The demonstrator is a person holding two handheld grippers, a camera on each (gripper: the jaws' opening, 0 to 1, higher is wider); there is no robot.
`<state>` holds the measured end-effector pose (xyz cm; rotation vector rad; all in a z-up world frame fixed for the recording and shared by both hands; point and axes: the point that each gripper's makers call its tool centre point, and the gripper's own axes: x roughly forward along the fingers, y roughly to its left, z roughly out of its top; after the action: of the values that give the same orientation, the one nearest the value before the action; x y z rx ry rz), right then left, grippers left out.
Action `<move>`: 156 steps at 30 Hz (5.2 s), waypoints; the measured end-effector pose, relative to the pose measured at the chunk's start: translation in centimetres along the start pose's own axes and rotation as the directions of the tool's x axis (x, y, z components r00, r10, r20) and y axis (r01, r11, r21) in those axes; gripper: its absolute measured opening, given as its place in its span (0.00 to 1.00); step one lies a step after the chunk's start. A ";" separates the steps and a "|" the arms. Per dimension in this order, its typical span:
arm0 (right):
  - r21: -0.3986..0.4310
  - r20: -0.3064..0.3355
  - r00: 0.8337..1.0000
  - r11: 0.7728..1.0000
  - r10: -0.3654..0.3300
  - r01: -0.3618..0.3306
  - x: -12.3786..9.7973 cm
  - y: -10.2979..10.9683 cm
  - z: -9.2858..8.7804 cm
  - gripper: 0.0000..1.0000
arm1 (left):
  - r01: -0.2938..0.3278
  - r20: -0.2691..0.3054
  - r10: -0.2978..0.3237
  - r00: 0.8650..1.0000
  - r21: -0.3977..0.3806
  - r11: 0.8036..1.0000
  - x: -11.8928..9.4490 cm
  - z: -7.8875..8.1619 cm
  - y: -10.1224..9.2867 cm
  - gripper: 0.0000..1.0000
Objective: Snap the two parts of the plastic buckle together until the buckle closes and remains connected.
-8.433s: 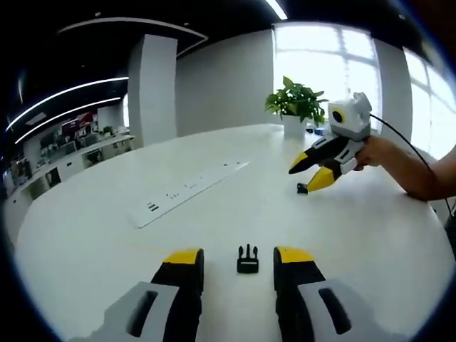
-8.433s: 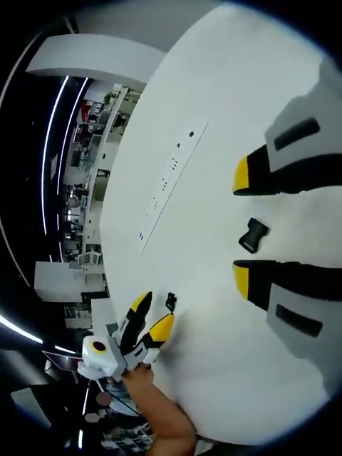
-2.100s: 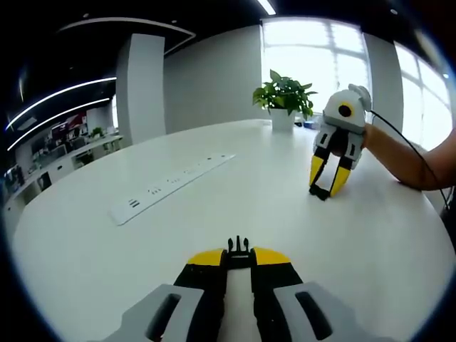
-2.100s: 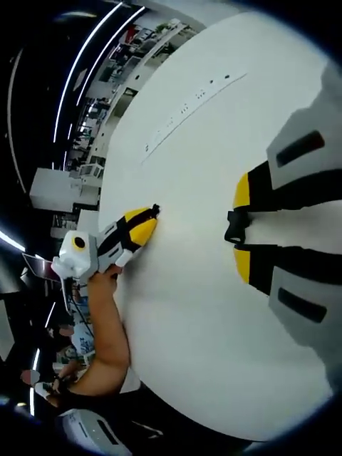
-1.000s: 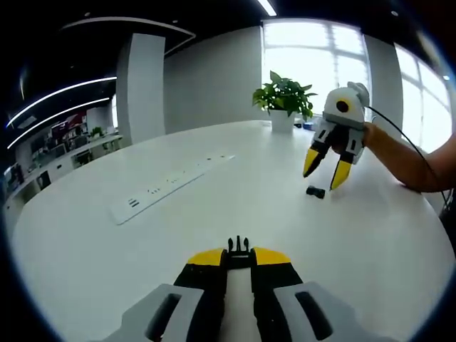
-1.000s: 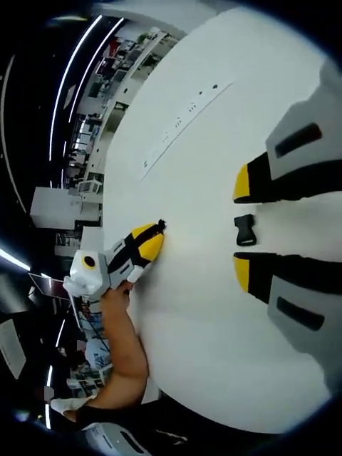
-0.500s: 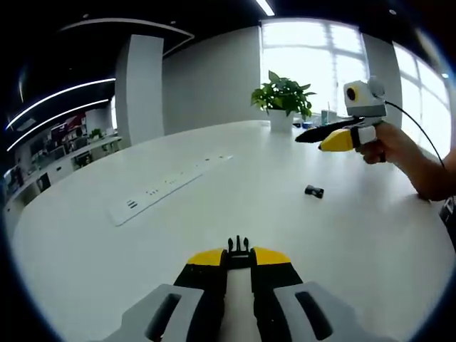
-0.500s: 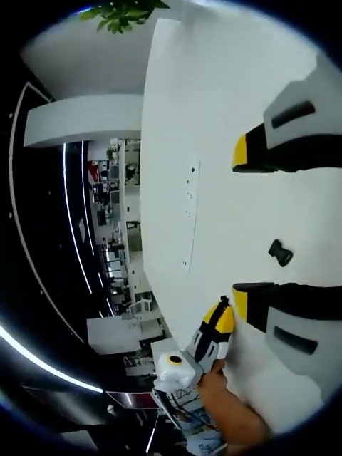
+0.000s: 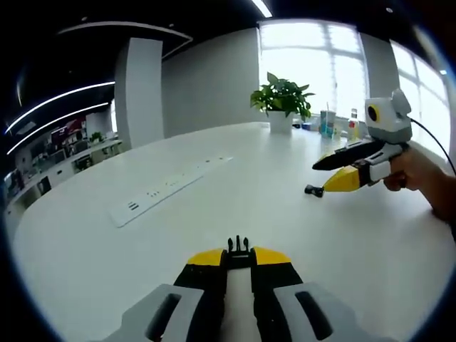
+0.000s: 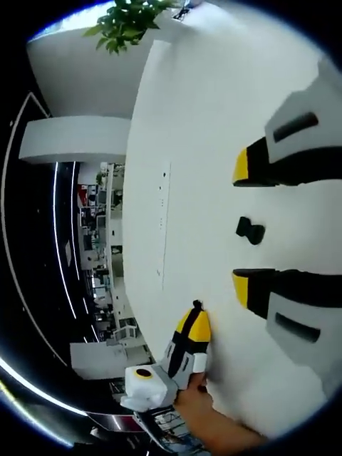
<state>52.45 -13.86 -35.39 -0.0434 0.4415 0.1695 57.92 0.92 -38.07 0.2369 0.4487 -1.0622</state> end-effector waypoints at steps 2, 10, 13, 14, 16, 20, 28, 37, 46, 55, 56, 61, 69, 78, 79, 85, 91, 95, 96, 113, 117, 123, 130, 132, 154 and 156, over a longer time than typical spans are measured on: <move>0.006 0.002 1.000 1.000 -0.015 0.015 0.0 0.1 0.0 0.41 | -0.002 -0.003 0.002 1.000 0.006 1.000 0.0 0.0 0.0 0.11; -0.011 -0.024 0.998 0.998 -0.060 0.059 0.1 0.8 -0.6 0.35 | -0.026 -0.025 0.028 0.999 0.070 0.997 -0.5 -0.2 -0.7 0.11; -0.010 -0.022 0.997 0.997 -0.073 0.073 0.0 0.5 -0.7 0.34 | -0.031 -0.029 0.033 0.999 0.079 0.996 -0.6 -0.2 -1.0 0.11; -0.005 -0.021 0.997 0.997 -0.071 0.071 0.0 0.4 -0.9 0.33 | -0.030 -0.028 0.032 0.999 0.078 0.996 -0.7 -0.2 -1.0 0.11; -0.005 -0.021 0.997 0.997 -0.073 0.072 0.0 0.3 -0.9 0.31 | -0.026 -0.024 0.027 0.999 0.066 0.998 -0.7 -0.2 -1.0 0.11; -0.006 -0.031 0.997 0.998 -0.064 0.064 0.1 0.4 -1.3 0.29 | -0.021 -0.020 0.022 1.000 0.052 0.998 -0.7 -0.2 -1.2 0.11; 0.005 -0.033 0.998 0.999 -0.052 0.053 0.1 1.0 -1.7 0.26 | -0.024 -0.025 0.026 0.999 0.063 0.998 -0.6 -0.2 -0.9 0.11; 0.001 -0.030 0.998 0.998 -0.063 0.063 0.3 -0.1 -2.0 0.19 | -0.027 -0.027 0.029 0.999 0.075 0.997 -0.4 -0.2 -0.7 0.11; -0.022 -0.032 0.998 0.998 -0.052 0.052 0.4 -0.2 -2.0 0.14 | -0.025 -0.026 0.027 0.999 0.075 0.997 -0.2 -0.2 -0.2 0.11; -0.040 -0.012 1.000 0.999 -0.008 0.007 0.4 -0.1 -1.6 0.16 | -0.028 -0.027 0.030 0.999 0.077 0.997 -0.2 -0.2 0.0 0.11; -0.041 -0.013 1.000 0.999 -0.006 0.005 0.4 -0.2 -1.6 0.16 | -0.027 -0.027 0.030 0.999 0.077 0.997 -0.2 -0.2 0.0 0.11; -0.054 -0.001 1.000 0.998 0.021 -0.021 0.7 0.4 -1.2 0.17 | -0.028 -0.029 0.031 0.999 0.081 0.996 -0.2 -0.2 0.0 0.11; -0.068 -0.017 0.999 0.997 0.029 -0.030 1.2 0.3 -1.2 0.15 | -0.025 -0.027 0.027 0.999 0.079 0.997 -0.3 -0.1 -0.4 0.11; -0.042 -0.013 1.000 0.999 0.027 -0.028 1.1 -0.1 -1.1 0.14 | -0.024 -0.027 0.027 0.999 0.079 0.997 -0.4 -0.1 -0.9 0.11; -0.041 -0.012 1.000 0.999 0.025 -0.026 0.9 0.1 -1.2 0.14 | -0.025 -0.027 0.027 0.999 0.080 0.997 -0.4 -0.1 -0.8 0.11; -0.052 -0.015 1.000 0.999 0.018 -0.018 0.9 0.2 -1.3 0.13 | -0.024 -0.027 0.026 0.999 0.077 0.997 -0.4 -0.1 -0.8 0.11; -0.058 -0.017 1.000 0.998 0.010 -0.011 0.7 0.3 -1.6 0.12 | -0.022 -0.026 0.024 0.999 0.075 0.997 -0.5 -0.1 -0.9 0.11; -0.058 -0.016 1.000 0.998 0.015 -0.015 0.6 0.6 -1.7 0.12 | -0.022 -0.026 0.023 0.999 0.073 0.997 -0.5 -0.1 -1.0 0.11; -0.060 -0.017 1.000 0.998 0.014 -0.015 0.6 0.7 -1.7 0.12 | -0.021 -0.026 0.023 0.999 0.074 0.997 -0.5 -0.1 -1.1 0.11; -0.046 0.023 0.999 0.998 0.043 -0.042 0.3 0.7 -1.0 0.10 | -0.033 -0.041 0.035 0.999 0.050 0.998 -0.5 0.0 -1.3 0.09; -0.055 0.043 0.998 0.997 0.052 -0.050 0.2 0.4 -0.3 0.09 | -0.028 -0.042 0.028 0.999 0.018 0.999 -0.3 0.1 -0.7 0.09; -0.071 0.028 0.997 0.995 0.077 -0.075 0.5 0.2 -0.5 0.09 | -0.032 -0.046 0.033 0.998 0.014 0.999 -0.2 0.1 -0.8 0.09; -0.106 0.065 0.994 0.991 0.091 -0.084 -0.1 -0.1 1.2 0.10 | -0.032 -0.049 0.032 0.998 -0.003 0.999 0.2 0.4 0.0 0.10; -0.103 0.058 0.993 0.990 0.105 -0.099 0.1 -0.2 1.3 0.10 | -0.039 -0.051 0.039 0.998 -0.007 0.999 0.3 0.5 0.1 0.10; -0.087 0.060 0.956 0.956 0.287 -0.282 1.7 -1.6 3.1 0.09 | -0.045 -0.031 0.045 0.999 0.007 0.999 -1.1 1.6 0.3 0.10; -0.093 0.053 0.954 0.953 0.294 -0.289 1.9 -2.0 3.2 0.09 | -0.052 -0.033 0.053 0.998 0.008 0.999 -1.2 1.6 0.6 0.10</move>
<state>55.79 -15.30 -33.31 -0.0548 0.3723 0.4798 58.30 1.51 -36.10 0.2719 0.4663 -1.0099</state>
